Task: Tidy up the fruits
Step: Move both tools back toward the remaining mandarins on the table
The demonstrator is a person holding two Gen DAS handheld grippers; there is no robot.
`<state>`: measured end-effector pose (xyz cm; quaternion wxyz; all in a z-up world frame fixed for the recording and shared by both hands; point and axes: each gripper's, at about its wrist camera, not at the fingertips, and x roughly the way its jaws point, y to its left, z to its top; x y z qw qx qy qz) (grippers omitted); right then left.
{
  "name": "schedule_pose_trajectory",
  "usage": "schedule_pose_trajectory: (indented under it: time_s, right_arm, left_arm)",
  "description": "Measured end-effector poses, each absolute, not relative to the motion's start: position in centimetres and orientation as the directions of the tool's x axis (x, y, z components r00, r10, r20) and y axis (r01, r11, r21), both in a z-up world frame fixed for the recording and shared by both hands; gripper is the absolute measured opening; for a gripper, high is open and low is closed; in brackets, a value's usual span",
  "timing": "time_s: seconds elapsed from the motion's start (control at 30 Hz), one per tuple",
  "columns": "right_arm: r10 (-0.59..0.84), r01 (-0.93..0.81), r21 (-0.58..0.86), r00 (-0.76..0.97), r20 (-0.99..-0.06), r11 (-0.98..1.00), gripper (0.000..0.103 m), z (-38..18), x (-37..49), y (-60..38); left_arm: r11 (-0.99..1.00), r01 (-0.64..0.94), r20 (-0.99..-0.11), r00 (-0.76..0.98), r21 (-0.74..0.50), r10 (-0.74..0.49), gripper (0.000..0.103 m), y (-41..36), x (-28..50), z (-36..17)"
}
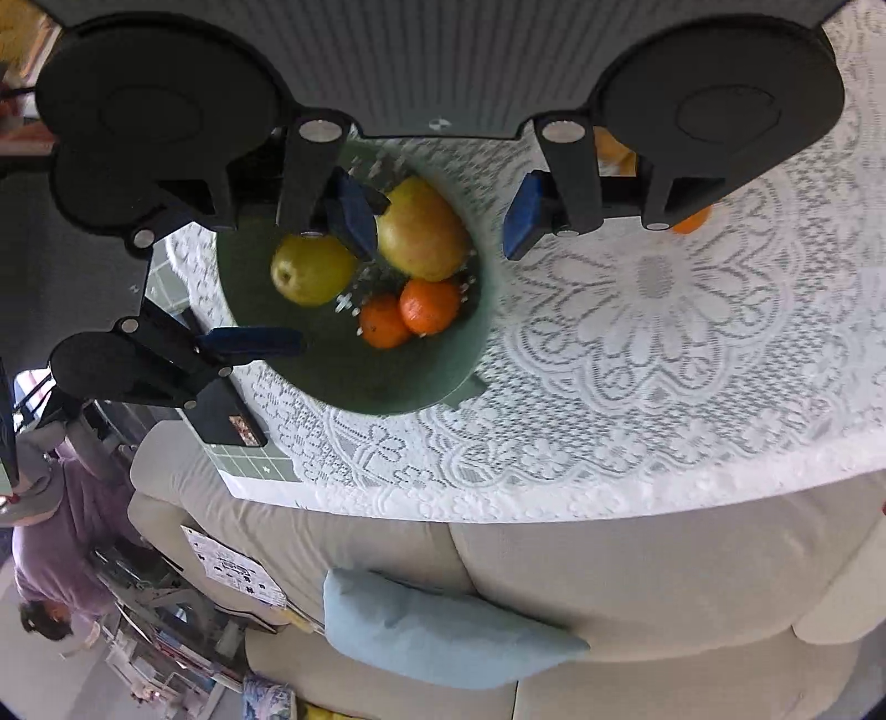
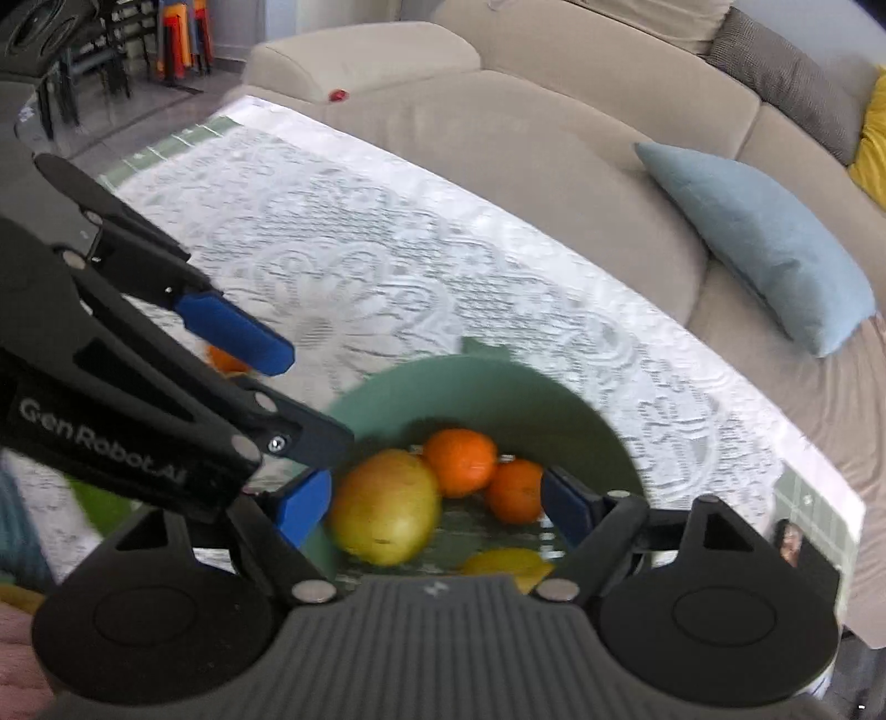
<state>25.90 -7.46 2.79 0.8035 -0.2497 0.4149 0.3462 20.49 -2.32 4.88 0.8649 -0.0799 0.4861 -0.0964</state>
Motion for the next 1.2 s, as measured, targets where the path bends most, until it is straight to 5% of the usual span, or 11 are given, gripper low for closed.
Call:
schedule_pose_trajectory:
  time_s: [0.67, 0.9, 1.2]
  right_arm:
    - [0.502, -0.883, -0.033, 0.297, -0.812, 0.469, 0.075, 1.0, 19.5, -1.4]
    - [0.486, -0.919, -0.063, 0.263, -0.834, 0.388, 0.074, -1.5, 17.6, 0.7]
    - [0.461, -0.918, -0.049, 0.244, -0.853, 0.394, 0.057, -2.9, 17.7, 1.6]
  left_arm:
    - [0.952, 0.305, -0.872, 0.469, 0.011, -0.141, 0.062, 3.4, 11.3, 2.3]
    - [0.961, 0.274, -0.905, 0.403, -0.023, -0.137, 0.061, 4.7, 10.1, -0.6]
    - [0.981, 0.183, -0.909, 0.395, -0.06, -0.13, 0.062, 5.3, 10.8, -2.5]
